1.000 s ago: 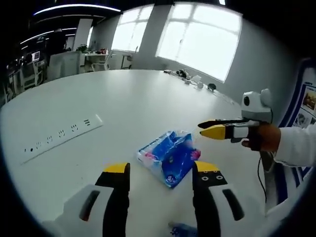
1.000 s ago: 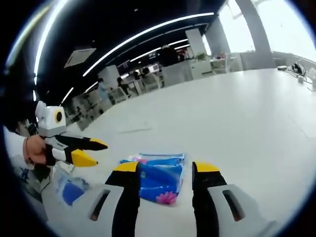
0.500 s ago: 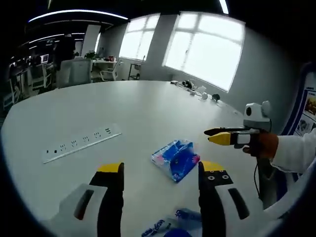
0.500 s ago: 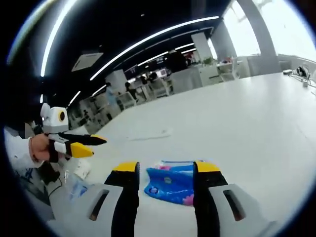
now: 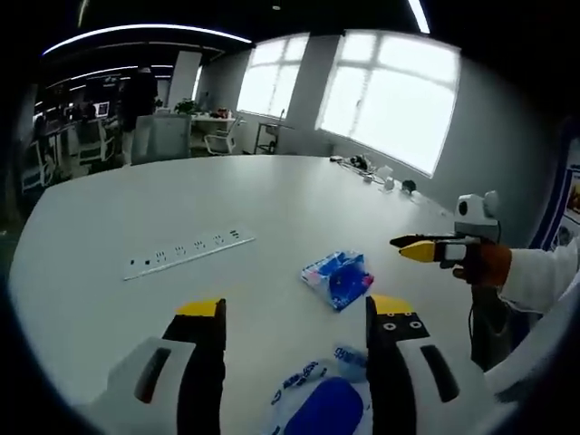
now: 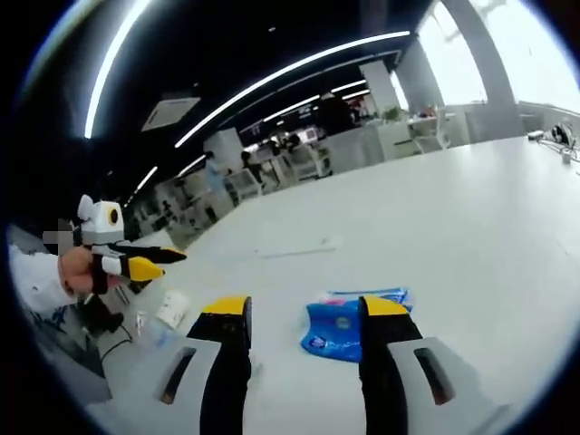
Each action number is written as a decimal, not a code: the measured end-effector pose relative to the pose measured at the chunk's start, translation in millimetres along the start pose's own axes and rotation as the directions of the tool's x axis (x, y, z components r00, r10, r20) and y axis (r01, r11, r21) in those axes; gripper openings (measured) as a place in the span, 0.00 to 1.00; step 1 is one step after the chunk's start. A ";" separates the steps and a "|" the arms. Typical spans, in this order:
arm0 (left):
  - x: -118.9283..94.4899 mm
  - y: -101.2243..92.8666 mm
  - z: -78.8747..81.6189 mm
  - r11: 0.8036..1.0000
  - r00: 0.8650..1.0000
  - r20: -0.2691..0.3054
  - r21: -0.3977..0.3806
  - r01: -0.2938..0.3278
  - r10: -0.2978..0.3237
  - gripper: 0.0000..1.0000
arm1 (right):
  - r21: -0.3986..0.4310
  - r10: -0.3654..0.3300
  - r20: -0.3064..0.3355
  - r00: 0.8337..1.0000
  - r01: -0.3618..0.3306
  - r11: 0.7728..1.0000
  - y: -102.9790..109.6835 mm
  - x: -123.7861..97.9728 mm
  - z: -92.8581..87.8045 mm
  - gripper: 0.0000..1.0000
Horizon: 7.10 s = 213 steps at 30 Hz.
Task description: Arrange the tabletop items into an orderly group along one side of the table until the central work area is clear of visible clutter.
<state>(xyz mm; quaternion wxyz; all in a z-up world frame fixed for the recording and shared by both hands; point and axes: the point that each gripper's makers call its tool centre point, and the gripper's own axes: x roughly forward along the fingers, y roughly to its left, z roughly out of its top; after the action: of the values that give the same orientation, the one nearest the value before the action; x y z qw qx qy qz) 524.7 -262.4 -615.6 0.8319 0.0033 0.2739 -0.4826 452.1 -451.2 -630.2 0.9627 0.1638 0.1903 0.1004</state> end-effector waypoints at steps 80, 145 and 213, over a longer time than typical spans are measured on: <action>-64.2 28.5 -162.8 0.971 0.955 -0.279 -0.180 -0.154 0.100 0.02 | 0.079 0.107 -0.344 0.933 -0.085 0.993 75.8 -0.6 -161.4 0.00; 0.0 76.9 -42.4 0.977 0.982 -0.091 -0.123 -0.176 0.165 0.00 | -0.028 0.050 -0.190 0.981 -0.056 0.998 50.0 69.4 -55.9 0.00; 35.3 114.3 -74.7 0.959 0.972 -0.150 -0.195 -0.207 0.180 0.12 | -0.072 -0.092 -0.202 0.975 0.079 0.994 18.5 82.0 -77.6 0.11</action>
<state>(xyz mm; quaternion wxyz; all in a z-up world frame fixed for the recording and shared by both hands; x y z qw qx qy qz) 596.5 -209.5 -724.9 0.8513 -0.0258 0.3752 -0.3659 493.1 -391.5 -718.8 0.9461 0.1137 0.2923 0.0811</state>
